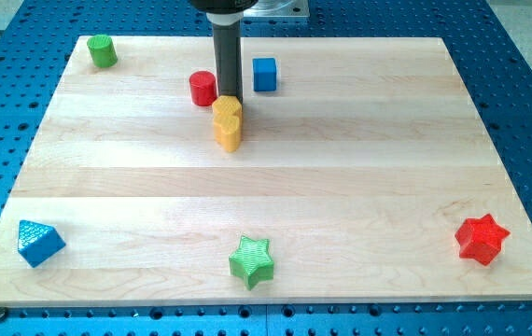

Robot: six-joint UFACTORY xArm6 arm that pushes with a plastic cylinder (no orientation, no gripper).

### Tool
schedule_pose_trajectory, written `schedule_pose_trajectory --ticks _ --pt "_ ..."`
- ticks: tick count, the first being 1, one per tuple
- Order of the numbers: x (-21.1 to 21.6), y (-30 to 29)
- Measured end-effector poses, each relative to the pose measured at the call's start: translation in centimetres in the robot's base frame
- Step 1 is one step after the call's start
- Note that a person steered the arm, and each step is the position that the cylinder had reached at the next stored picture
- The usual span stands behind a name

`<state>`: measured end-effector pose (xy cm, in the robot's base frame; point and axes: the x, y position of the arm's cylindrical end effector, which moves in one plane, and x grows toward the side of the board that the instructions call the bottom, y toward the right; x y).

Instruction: Place the heart at the left of the cube

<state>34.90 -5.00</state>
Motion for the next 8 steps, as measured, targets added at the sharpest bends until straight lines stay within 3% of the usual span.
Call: schedule_pose_trajectory --ticks 2,3,4,5,6,7,8 --pt "4.0 -7.3" --pt "9.6 -8.1" --pt "13.0 -5.4" --pt "12.3 0.1" --pt "8.3 3.3" --pt "1.9 2.3" --pt "2.4 2.2"
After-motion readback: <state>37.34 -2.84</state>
